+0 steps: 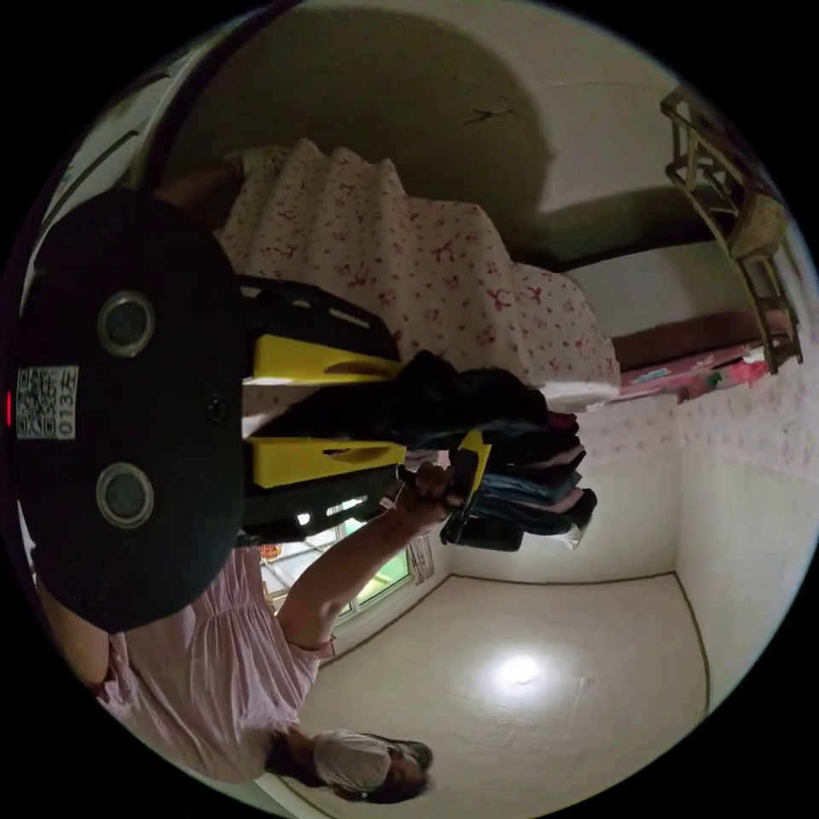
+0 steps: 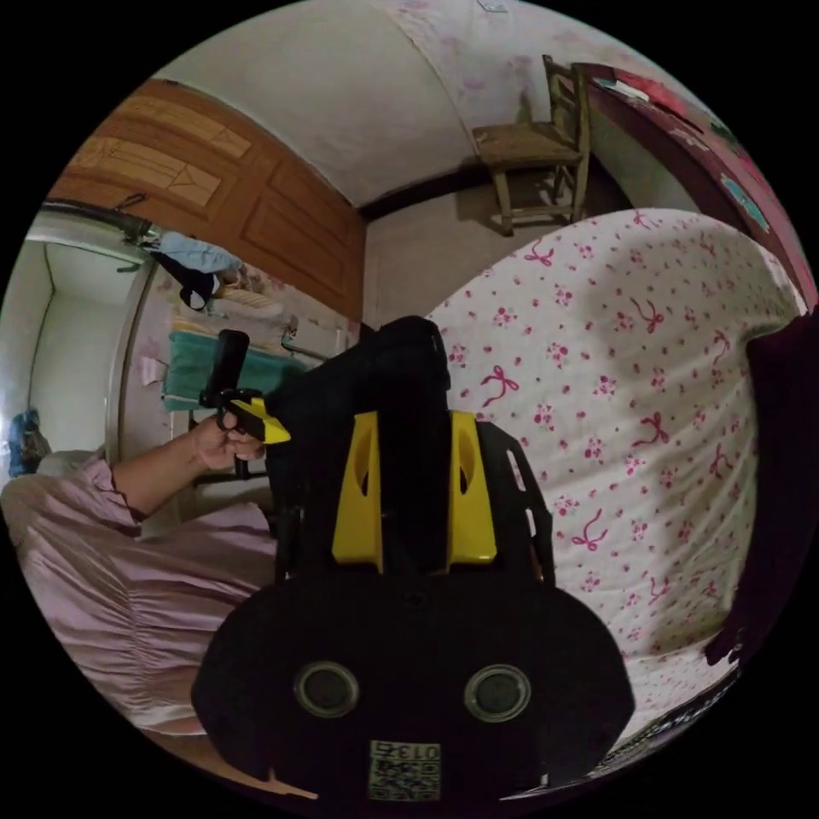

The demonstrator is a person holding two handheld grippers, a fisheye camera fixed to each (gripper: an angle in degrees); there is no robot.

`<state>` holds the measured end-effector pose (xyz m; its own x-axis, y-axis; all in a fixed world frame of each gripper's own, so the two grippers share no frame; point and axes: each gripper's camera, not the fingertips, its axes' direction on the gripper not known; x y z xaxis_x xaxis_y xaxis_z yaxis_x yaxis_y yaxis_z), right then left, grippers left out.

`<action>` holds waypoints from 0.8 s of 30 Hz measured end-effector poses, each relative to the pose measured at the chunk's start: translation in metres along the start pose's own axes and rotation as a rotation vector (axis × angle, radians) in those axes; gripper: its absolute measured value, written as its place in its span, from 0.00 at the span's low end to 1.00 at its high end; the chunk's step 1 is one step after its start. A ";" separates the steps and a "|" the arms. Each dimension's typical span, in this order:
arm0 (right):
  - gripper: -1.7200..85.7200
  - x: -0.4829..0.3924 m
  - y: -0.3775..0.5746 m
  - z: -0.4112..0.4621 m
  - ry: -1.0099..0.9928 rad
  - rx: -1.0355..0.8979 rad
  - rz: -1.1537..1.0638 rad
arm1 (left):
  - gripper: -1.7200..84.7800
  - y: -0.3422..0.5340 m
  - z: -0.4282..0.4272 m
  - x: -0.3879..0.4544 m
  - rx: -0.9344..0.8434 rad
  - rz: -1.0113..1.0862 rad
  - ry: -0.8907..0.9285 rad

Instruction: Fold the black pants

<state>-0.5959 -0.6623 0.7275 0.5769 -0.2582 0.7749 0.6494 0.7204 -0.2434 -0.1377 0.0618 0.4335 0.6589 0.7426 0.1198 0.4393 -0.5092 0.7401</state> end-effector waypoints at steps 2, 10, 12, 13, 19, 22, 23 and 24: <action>0.13 -0.007 0.007 -0.005 0.044 -0.005 -0.066 | 0.12 0.004 0.001 0.021 0.010 0.043 -0.025; 0.12 -0.025 0.116 -0.099 0.028 0.313 -0.202 | 0.11 0.023 0.056 0.188 -0.127 0.424 -0.137; 0.12 -0.026 0.178 -0.140 0.011 0.428 -0.211 | 0.11 0.034 0.081 0.228 -0.172 0.513 -0.128; 0.12 -0.026 0.195 -0.150 0.013 0.452 -0.212 | 0.11 0.044 0.102 0.255 -0.207 0.575 -0.126; 0.12 -0.031 0.379 -0.207 0.150 0.557 -0.129 | 0.11 0.126 0.247 0.366 -0.444 0.844 -0.107; 0.11 -0.028 0.472 -0.210 0.210 0.591 0.003 | 0.11 0.186 0.331 0.397 -0.576 0.962 -0.152; 0.10 -0.025 0.508 -0.205 0.227 0.593 0.082 | 0.11 0.198 0.348 0.400 -0.599 0.978 -0.161; 0.09 -0.020 0.542 -0.197 0.234 0.593 0.161 | 0.11 0.223 0.382 0.403 -0.649 1.024 -0.184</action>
<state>-0.1579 -0.3933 0.4654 0.7800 -0.2024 0.5922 0.2011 0.9771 0.0692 0.4591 0.0810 0.3944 0.6206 0.0277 0.7837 -0.6830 -0.4718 0.5576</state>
